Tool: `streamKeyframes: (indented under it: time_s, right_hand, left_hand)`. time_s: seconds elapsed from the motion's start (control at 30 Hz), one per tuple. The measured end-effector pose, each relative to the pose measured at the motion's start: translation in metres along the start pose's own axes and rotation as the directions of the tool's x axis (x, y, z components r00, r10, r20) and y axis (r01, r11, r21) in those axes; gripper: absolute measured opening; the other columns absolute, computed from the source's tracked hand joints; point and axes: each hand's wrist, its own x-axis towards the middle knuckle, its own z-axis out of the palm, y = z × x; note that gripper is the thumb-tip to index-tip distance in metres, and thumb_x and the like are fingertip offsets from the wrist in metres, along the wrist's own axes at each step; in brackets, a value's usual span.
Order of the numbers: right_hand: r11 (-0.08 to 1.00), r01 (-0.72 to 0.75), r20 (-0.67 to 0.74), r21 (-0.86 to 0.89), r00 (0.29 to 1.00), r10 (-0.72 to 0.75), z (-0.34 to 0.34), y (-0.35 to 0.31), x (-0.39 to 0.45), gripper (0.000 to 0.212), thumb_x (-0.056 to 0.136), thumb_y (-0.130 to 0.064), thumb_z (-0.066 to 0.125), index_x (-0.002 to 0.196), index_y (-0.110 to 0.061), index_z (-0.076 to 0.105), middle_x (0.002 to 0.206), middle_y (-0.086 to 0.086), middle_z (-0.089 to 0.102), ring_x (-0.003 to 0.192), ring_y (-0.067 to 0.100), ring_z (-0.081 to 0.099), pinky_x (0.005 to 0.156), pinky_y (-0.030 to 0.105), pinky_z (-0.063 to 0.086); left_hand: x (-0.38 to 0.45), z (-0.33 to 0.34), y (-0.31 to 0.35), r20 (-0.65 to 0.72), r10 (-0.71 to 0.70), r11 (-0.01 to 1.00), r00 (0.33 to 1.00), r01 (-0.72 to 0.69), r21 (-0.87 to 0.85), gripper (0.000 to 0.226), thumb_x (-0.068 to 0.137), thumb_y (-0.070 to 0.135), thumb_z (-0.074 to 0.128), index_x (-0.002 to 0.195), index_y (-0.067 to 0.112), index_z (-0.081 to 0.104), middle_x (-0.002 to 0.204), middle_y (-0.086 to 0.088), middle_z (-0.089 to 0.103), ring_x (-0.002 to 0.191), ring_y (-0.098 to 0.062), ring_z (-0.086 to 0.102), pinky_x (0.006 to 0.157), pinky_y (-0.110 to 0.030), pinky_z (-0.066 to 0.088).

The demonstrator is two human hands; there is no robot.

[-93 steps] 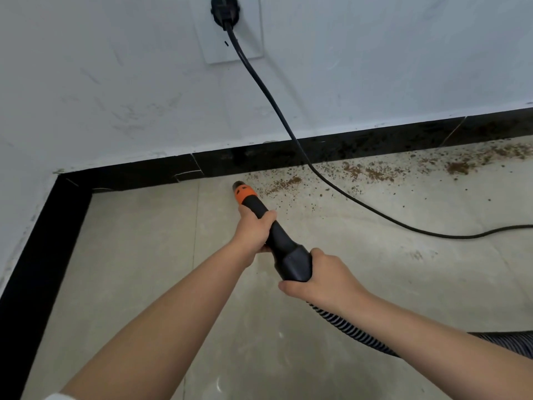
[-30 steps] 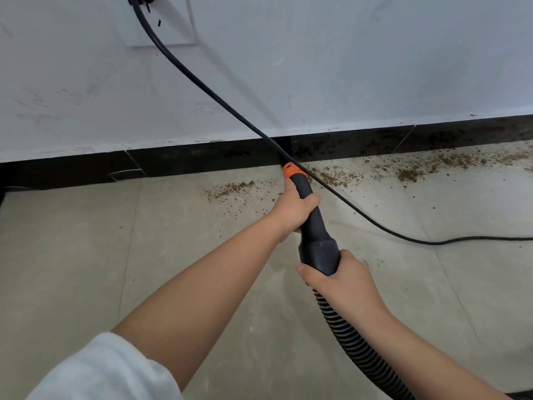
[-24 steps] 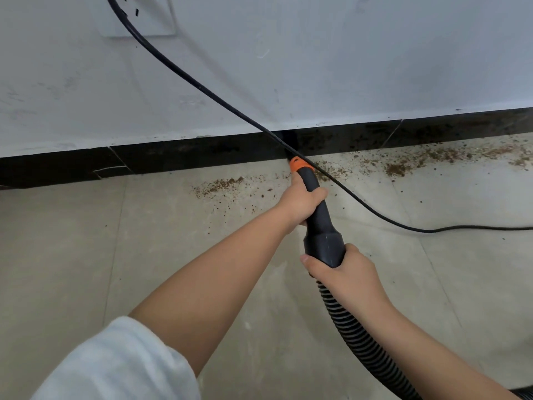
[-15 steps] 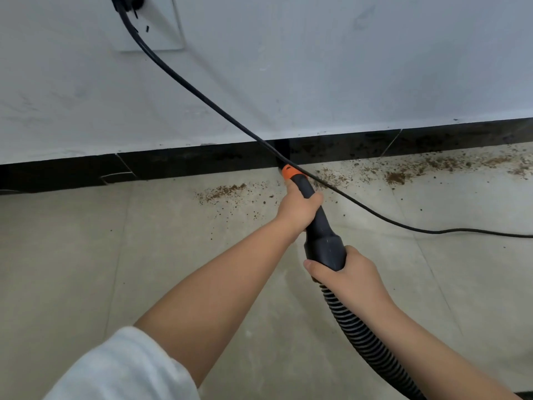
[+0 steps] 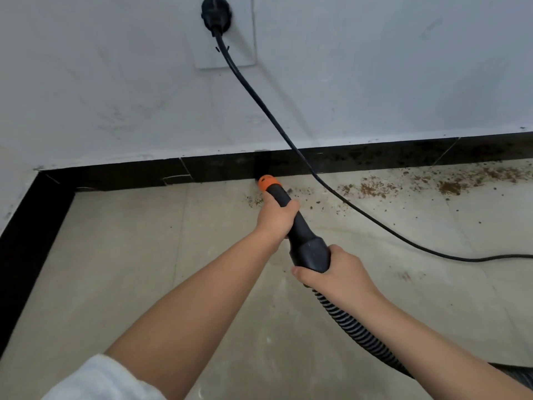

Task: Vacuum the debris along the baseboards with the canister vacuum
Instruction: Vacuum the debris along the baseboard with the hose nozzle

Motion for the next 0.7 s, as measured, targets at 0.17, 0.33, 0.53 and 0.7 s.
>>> streamKeyframes:
  time_s: [0.17,0.33,0.53,0.7]
  right_hand:
    - [0.998,0.056,0.058,-0.005,0.997,-0.056,0.025,-0.030,0.008,0.045,0.073,-0.045,0.071,0.098,-0.015,0.048,0.085,-0.005,0.055,0.068,0.002,0.051,0.051,0.017,0.039]
    - [0.995,0.100,0.124,0.024,0.987,-0.102,0.052,-0.062,0.014,0.043,0.072,-0.041,0.073,0.097,-0.015,0.050,0.087,-0.003,0.058,0.070,0.006,0.056,0.052,0.020,0.043]
    - [0.988,0.157,0.178,-0.003,0.972,-0.154,0.088,-0.093,0.019,0.041,0.072,-0.041,0.073,0.093,-0.016,0.049,0.086,-0.002,0.060,0.068,0.004,0.055,0.049,0.018,0.039]
    - [0.979,0.203,0.235,-0.011,0.952,-0.195,0.119,-0.116,0.022,0.043,0.073,-0.042,0.073,0.096,-0.015,0.049,0.088,-0.002,0.059,0.069,0.004,0.054,0.049,0.016,0.039]
  left_hand:
    - [0.002,-0.045,-0.007,-0.088,-0.013,0.999,0.996,0.010,-0.035,0.067,0.095,0.026,0.049,0.150,0.019,0.011,0.134,-0.012,0.045,0.110,-0.027,0.051,0.088,-0.038,0.049]
    - [0.006,-0.093,-0.017,-0.161,-0.031,0.996,0.987,0.017,-0.087,0.064,0.094,0.024,0.048,0.149,0.017,0.014,0.129,-0.012,0.048,0.098,-0.023,0.050,0.077,-0.035,0.050]
    - [0.008,-0.143,-0.034,-0.256,-0.065,0.988,0.965,0.027,-0.149,0.065,0.093,0.025,0.051,0.148,0.018,0.017,0.130,-0.014,0.049,0.111,-0.030,0.053,0.088,-0.040,0.051]
    - [0.007,-0.182,-0.048,-0.316,-0.062,0.985,0.947,0.006,-0.175,0.065,0.094,0.024,0.050,0.149,0.017,0.016,0.128,-0.013,0.049,0.101,-0.024,0.050,0.088,-0.037,0.048]
